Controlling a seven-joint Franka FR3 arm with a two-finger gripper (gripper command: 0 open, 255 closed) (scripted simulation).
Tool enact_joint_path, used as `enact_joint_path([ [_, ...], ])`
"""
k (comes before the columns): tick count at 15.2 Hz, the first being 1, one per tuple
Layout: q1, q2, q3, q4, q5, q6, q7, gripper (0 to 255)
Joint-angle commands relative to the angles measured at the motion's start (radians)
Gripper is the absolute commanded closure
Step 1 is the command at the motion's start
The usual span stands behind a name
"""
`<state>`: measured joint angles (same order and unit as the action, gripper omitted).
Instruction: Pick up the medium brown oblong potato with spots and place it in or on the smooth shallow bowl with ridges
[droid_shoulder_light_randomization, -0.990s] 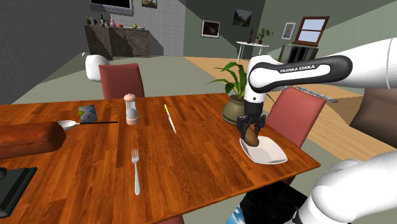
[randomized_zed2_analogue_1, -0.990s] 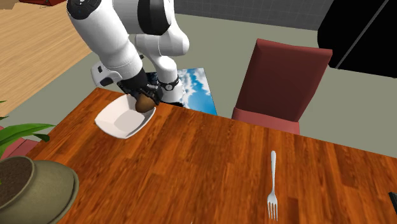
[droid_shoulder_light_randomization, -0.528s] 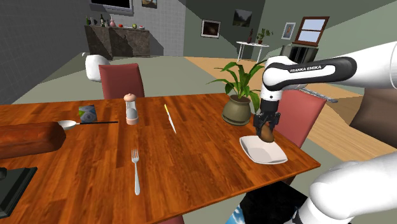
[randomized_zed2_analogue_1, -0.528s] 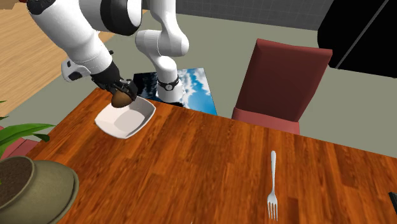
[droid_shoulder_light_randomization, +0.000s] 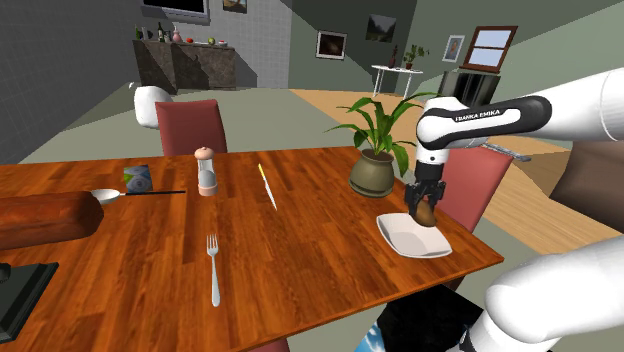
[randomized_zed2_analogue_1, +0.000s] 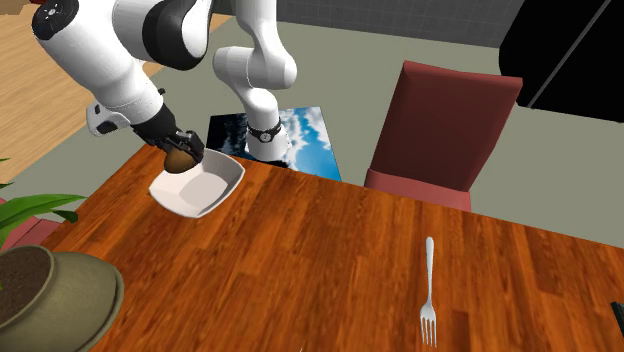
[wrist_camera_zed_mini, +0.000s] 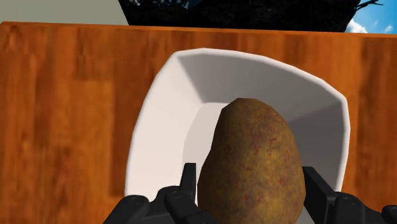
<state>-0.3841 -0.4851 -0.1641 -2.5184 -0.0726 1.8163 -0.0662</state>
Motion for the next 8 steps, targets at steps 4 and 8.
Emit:
enact_joint_path([
  [4,-0.001,0.03,-0.007,-0.047,-0.002,0.077,-0.003,255],
  [8,-0.001,0.057,-0.011,-0.082,-0.003,0.14,-0.005,255],
])
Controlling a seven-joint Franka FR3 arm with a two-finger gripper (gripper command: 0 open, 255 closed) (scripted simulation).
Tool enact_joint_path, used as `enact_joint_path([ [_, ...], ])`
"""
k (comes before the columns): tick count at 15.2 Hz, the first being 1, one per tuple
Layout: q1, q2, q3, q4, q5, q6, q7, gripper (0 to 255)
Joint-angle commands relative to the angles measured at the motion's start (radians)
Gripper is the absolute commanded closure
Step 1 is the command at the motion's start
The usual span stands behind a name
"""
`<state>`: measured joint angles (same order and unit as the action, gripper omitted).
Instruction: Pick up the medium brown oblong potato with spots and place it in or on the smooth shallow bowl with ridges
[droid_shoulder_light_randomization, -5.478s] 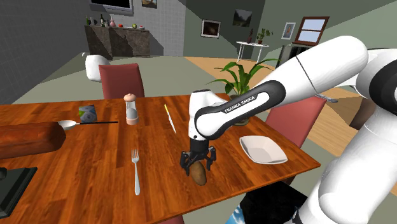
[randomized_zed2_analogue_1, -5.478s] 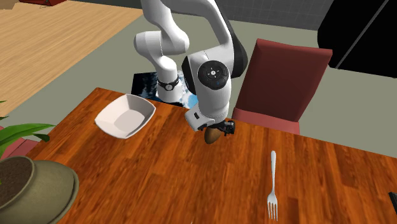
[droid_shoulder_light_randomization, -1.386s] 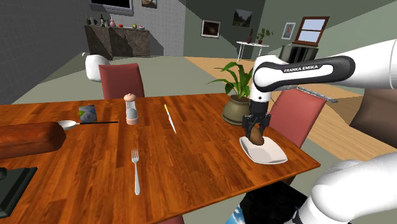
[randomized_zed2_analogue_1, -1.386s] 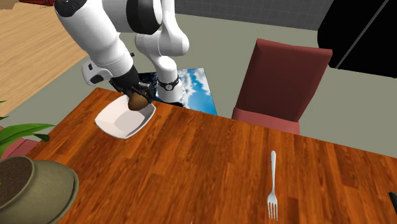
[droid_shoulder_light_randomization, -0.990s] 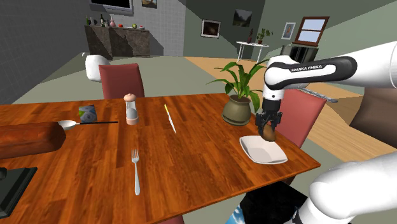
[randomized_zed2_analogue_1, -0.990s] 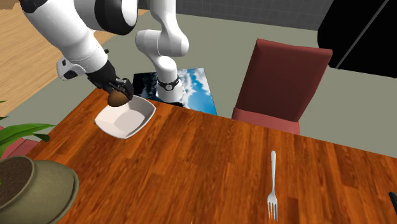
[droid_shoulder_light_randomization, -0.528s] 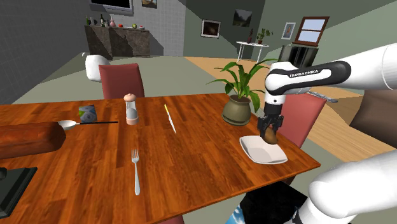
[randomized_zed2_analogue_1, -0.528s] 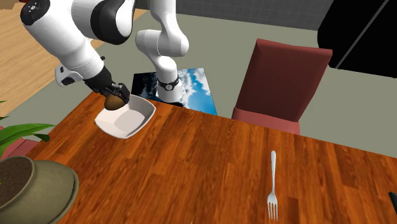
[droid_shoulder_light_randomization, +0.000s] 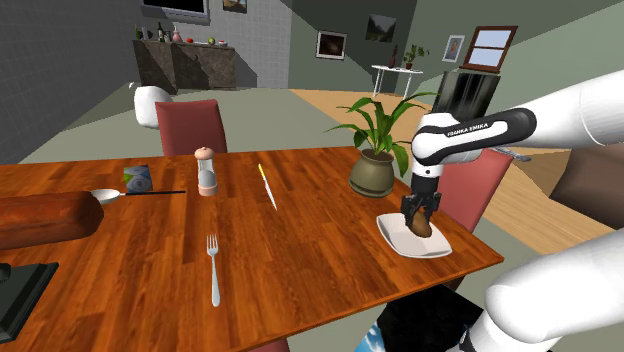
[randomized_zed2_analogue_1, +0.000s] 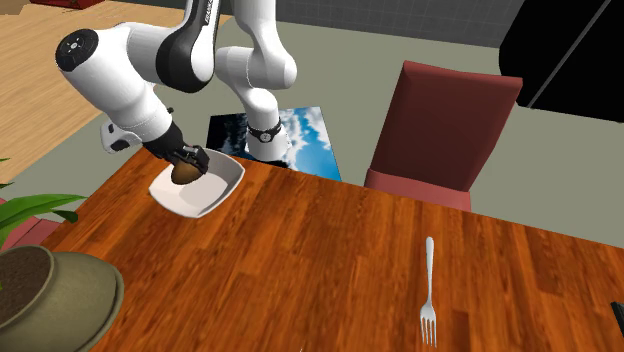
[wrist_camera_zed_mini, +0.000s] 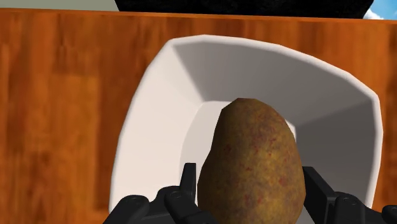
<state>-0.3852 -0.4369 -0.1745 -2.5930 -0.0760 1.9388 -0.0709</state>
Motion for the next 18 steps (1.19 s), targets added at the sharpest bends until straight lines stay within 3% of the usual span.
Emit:
enact_joint_path([
  [1,0.0,0.009,-0.001,-0.008,0.0,0.017,0.0,255],
  [7,0.0,0.009,-0.001,-0.008,0.0,0.017,0.0,255],
  [8,0.001,0.009,-0.001,-0.007,0.0,0.017,0.0,0],
  [13,0.001,0.009,-0.001,-0.008,0.0,0.017,0.0,0],
  [18,0.004,-0.01,0.006,0.108,0.006,-0.117,-0.001,0],
])
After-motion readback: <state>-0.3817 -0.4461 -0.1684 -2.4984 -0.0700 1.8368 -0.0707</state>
